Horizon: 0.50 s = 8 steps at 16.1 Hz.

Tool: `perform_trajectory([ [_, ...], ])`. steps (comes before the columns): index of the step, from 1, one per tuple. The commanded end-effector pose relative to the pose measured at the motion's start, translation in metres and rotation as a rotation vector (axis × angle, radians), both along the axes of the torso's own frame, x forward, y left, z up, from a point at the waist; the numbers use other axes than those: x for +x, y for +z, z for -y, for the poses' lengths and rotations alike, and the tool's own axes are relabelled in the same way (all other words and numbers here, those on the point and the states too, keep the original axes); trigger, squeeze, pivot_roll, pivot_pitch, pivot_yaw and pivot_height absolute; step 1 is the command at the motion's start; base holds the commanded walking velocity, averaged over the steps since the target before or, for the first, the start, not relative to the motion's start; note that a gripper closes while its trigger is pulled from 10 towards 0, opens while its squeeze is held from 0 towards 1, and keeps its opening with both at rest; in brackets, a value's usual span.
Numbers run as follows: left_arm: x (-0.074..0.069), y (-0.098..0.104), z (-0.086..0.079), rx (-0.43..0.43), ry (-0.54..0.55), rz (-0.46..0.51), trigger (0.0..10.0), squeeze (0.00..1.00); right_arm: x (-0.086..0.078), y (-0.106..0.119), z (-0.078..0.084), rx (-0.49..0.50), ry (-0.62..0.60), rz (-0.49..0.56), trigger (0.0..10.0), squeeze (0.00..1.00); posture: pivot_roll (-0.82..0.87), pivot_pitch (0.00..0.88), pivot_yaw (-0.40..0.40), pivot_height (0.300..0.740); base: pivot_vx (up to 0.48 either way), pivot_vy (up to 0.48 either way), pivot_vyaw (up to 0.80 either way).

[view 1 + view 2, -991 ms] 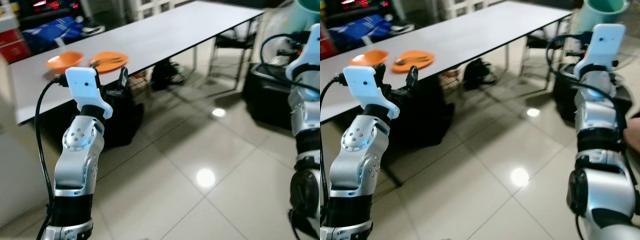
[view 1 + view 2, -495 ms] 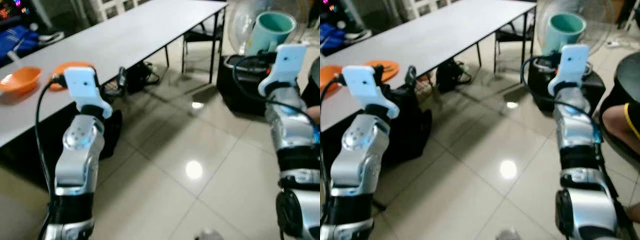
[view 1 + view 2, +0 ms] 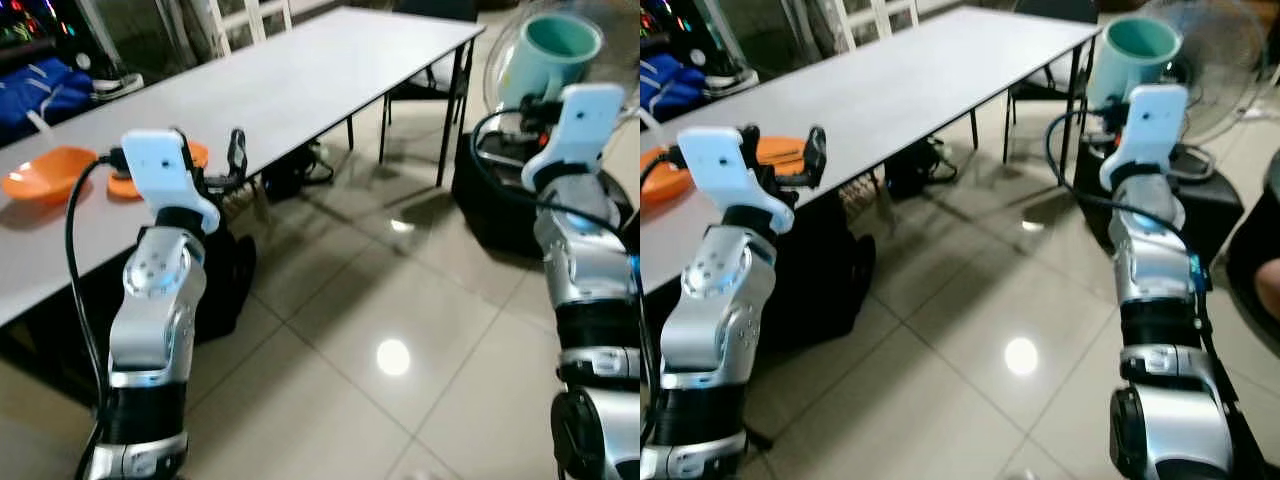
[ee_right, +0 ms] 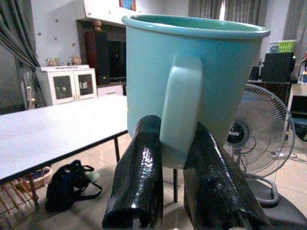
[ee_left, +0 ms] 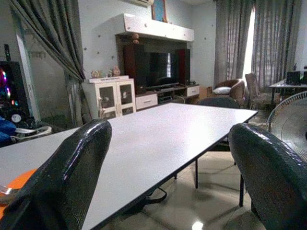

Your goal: Setting the table

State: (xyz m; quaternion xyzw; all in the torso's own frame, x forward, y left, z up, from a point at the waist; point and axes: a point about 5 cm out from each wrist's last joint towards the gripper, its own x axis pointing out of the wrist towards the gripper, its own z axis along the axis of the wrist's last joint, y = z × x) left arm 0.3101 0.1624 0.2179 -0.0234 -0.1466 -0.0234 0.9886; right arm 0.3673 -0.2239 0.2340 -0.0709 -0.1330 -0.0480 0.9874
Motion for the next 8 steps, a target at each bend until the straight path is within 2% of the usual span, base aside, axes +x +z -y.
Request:
perform_trajectory([
  [1, 0.0004, -0.0004, 0.0016, 0.003, 0.003, -0.001, 10.0, 0.0, -0.0021, 0.0061, 0.0013, 0.001, 0.003, 0.02, 10.0, 0.0, -0.18, 0.0, 0.136, 0.74, 0.45, 0.0, 0.79],
  [8, -0.0002, -0.0015, 0.0037, 0.021, 0.0, -0.002, 10.0, 0.0, -0.0013, 0.0032, -0.0086, -0.001, 0.038, 0.011, 10.0, 0.0, -0.17, 0.0, 0.136, 0.74, 0.451, 0.0, 0.78],
])
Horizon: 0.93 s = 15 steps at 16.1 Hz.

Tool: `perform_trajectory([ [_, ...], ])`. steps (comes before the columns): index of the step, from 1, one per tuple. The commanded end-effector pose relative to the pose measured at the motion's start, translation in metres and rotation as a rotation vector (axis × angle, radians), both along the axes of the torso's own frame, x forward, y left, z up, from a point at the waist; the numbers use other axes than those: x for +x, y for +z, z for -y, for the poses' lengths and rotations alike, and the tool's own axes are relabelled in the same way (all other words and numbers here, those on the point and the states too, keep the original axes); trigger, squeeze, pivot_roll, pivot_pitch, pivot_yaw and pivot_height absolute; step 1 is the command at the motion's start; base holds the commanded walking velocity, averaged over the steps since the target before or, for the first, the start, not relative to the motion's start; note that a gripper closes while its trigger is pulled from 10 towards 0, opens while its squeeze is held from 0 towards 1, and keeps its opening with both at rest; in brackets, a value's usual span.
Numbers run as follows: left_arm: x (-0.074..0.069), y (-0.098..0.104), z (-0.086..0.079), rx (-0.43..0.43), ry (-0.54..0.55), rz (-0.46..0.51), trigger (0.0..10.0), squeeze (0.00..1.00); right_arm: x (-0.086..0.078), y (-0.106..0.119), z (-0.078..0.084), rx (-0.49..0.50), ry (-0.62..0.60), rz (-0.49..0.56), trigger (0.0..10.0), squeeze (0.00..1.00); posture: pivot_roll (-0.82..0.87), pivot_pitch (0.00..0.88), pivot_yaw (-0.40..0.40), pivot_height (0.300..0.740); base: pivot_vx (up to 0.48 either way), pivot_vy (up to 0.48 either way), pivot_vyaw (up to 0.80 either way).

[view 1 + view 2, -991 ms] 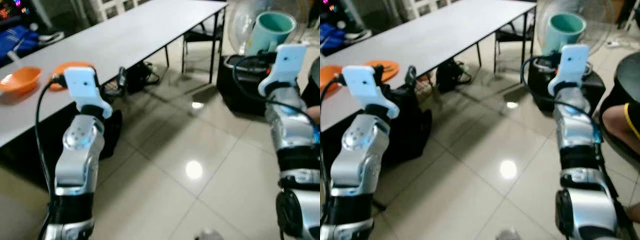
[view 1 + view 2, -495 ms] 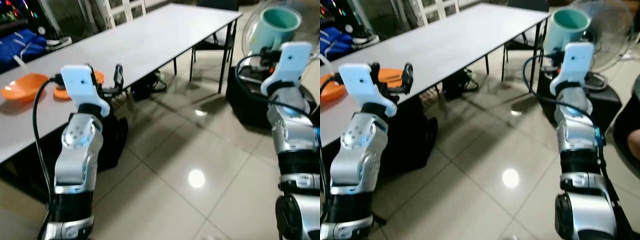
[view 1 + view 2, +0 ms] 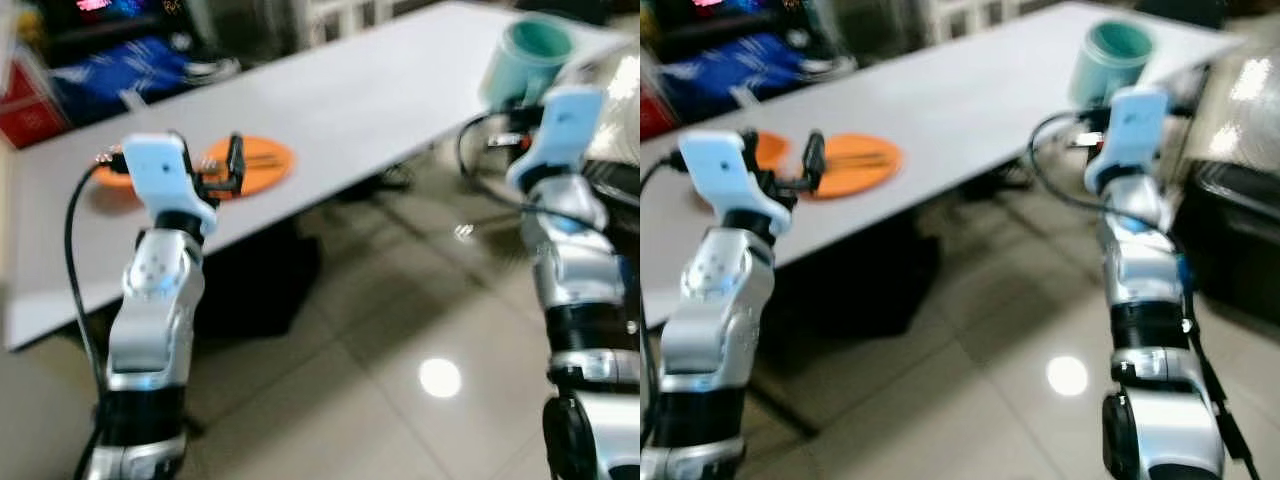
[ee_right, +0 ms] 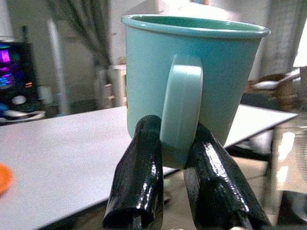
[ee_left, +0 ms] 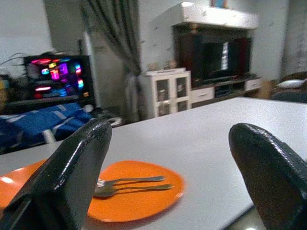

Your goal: Setting the table

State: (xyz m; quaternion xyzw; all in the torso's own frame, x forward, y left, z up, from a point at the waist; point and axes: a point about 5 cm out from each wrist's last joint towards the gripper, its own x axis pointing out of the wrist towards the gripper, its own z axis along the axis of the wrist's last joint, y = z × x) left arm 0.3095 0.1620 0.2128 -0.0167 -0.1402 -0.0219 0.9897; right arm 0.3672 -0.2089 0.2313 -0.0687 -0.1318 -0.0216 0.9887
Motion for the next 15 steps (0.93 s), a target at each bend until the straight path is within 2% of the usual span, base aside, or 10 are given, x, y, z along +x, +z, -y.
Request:
perform_trajectory([
  [1, 0.0, 0.003, 0.005, 0.012, -0.005, 0.011, 10.0, 0.0, -0.001, 0.005, 0.005, -0.004, -0.009, 0.013, 10.0, 0.0, -0.17, 0.0, 0.135, 0.74, 0.48, 0.0, 0.78],
  [4, -0.001, 0.0, 0.014, 0.039, -0.017, -0.002, 10.0, 0.0, 0.0, 0.005, 0.003, -0.006, -0.003, 0.012, 10.0, 0.0, -0.17, 0.0, 0.136, 0.74, 0.439, 0.0, 0.78],
  [8, 0.0, -0.003, 0.018, 0.054, -0.018, -0.02, 10.0, 0.0, 0.0, 0.006, -0.004, -0.011, 0.015, 0.037, 10.0, 0.0, -0.17, 0.0, 0.139, 0.74, 0.361, -0.313, 0.75],
  [10, 0.001, -0.004, 0.021, 0.077, -0.024, -0.028, 10.0, 0.0, 0.001, 0.006, -0.004, 0.015, 0.002, 0.034, 10.0, 0.0, -0.17, 0.0, 0.139, 0.74, 0.324, -0.349, 0.0],
  [15, -0.001, -0.007, 0.024, 0.095, -0.041, -0.044, 10.0, 0.0, -0.001, 0.002, -0.007, -0.005, 0.004, 0.025, 10.0, 0.0, -0.17, 0.0, 0.144, 0.74, 0.0, 0.0, 0.0],
])
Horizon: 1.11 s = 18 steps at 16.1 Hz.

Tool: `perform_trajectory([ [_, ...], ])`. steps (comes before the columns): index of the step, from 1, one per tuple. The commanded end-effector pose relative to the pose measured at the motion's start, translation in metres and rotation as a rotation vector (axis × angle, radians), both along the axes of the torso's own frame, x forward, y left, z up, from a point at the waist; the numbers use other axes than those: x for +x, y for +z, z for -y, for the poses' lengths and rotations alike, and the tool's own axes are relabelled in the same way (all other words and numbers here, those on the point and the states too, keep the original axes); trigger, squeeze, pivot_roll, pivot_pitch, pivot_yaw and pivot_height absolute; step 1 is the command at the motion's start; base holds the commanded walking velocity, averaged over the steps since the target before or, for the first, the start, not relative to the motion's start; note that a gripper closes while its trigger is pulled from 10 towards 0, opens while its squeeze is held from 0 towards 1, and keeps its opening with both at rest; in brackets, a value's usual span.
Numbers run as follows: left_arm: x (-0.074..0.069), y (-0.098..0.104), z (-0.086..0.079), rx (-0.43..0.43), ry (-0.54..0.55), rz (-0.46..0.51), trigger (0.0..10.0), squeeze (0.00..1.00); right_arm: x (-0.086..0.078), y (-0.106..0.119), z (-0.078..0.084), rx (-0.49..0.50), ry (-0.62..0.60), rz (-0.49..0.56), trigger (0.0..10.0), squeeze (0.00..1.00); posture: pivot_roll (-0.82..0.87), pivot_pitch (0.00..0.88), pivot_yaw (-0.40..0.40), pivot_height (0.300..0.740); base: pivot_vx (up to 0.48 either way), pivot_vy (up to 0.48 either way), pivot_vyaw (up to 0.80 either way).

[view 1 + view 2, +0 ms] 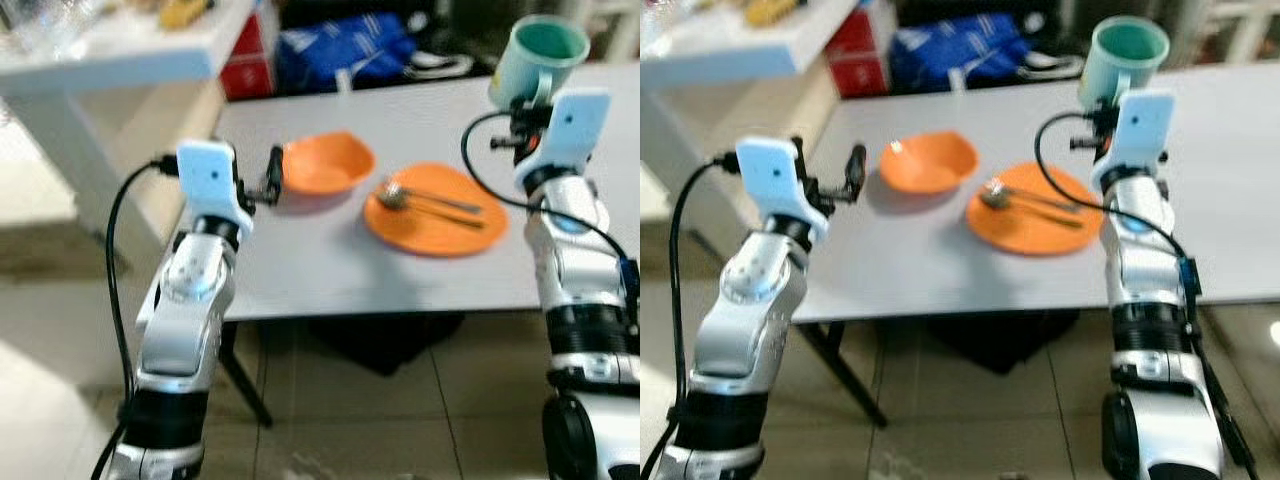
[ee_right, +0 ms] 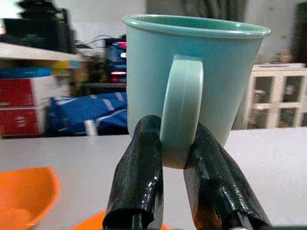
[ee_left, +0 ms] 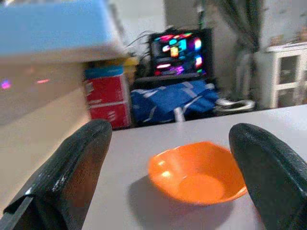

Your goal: Setting the table

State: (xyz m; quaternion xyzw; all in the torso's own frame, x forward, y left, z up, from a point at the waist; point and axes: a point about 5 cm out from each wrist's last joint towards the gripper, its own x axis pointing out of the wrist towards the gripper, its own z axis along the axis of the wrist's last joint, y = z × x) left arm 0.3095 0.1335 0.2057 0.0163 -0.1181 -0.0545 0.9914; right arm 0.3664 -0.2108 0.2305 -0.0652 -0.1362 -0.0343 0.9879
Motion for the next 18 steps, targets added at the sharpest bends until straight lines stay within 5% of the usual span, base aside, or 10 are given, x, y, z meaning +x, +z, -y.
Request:
perform_trajectory([
  [1, 0.0, 0.0, -0.004, 0.027, 0.018, 0.002, 10.0, 0.0, 0.001, 0.003, -0.01, -0.015, 0.029, 0.01, 10.0, 0.0, -0.17, 0.0, 0.142, 0.74, 0.0, 0.0, 0.0],
  [18, 0.0, -0.002, -0.004, 0.044, 0.003, -0.009, 10.0, 0.0, 0.002, -0.004, -0.023, -0.034, 0.071, -0.007, 10.0, 0.0, -0.17, 0.0, 0.143, 0.74, 0.19, -0.135, 0.0],
])
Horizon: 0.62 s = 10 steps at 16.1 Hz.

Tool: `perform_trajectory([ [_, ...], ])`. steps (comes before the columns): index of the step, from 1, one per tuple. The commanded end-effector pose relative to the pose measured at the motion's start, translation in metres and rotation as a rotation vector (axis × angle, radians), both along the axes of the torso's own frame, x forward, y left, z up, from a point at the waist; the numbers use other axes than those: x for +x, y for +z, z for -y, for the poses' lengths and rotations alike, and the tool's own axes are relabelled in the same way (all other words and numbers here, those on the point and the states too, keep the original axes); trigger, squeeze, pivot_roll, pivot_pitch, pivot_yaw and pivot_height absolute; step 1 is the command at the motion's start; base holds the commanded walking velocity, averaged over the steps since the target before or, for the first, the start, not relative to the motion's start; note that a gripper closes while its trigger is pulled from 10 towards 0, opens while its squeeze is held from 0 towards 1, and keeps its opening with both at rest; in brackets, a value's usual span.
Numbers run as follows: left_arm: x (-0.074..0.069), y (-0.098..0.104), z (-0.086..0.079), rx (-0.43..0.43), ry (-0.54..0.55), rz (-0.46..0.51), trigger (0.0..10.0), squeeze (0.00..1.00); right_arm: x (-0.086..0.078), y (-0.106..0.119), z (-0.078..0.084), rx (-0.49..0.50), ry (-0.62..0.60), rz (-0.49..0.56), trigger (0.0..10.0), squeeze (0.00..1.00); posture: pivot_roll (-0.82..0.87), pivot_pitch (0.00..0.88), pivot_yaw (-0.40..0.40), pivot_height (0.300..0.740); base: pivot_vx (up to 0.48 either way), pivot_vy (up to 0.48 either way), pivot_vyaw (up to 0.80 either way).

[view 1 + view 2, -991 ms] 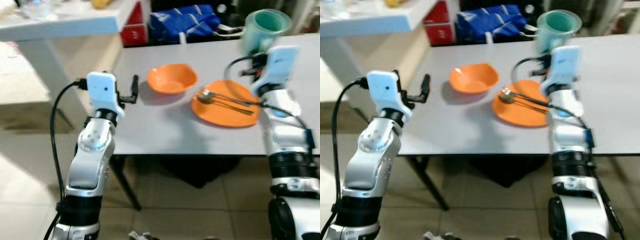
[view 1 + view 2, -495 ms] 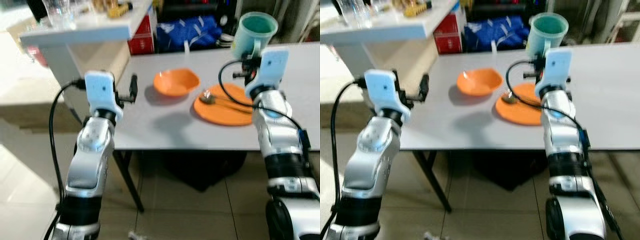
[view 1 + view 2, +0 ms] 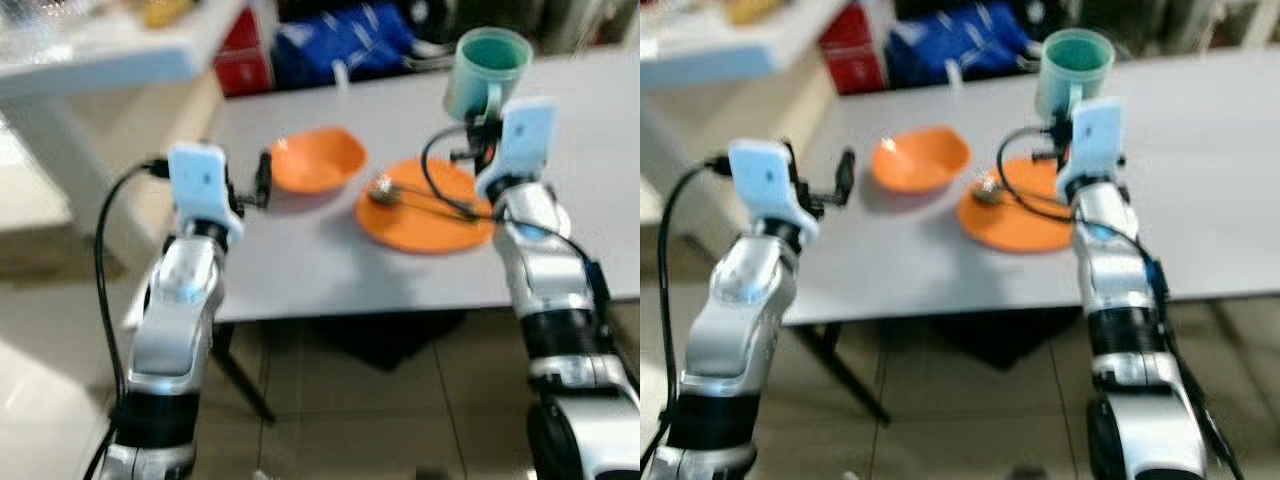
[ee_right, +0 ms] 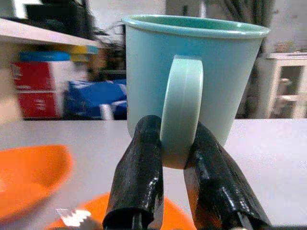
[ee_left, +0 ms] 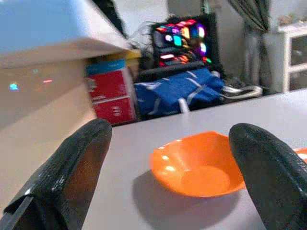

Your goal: Setting the table

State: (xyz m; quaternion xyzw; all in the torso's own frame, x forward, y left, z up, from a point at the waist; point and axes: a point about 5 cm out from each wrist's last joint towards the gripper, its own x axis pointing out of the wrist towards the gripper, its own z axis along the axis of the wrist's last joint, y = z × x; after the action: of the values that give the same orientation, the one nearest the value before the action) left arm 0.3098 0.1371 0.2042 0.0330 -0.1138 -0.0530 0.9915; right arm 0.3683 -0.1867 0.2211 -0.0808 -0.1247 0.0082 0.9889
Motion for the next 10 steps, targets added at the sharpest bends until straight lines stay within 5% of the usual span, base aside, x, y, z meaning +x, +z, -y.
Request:
perform_trajectory([
  [1, -0.0016, 0.0012, 0.0022, 0.016, -0.015, 0.012, 10.0, 0.0, -0.0004, 0.0047, 0.0005, 0.008, -0.006, 0.021, 10.0, 0.0, -0.17, 0.0, 0.145, 0.74, 0.0, 0.0, 0.0],
  [10, -0.0008, 0.0024, 0.0022, 0.012, -0.03, 0.013, 10.0, 0.0, 0.0009, 0.003, -0.0033, 0.007, 0.0, 0.017, 10.0, 0.0, -0.17, 0.0, 0.147, 0.74, 0.472, 0.0, 0.0],
])
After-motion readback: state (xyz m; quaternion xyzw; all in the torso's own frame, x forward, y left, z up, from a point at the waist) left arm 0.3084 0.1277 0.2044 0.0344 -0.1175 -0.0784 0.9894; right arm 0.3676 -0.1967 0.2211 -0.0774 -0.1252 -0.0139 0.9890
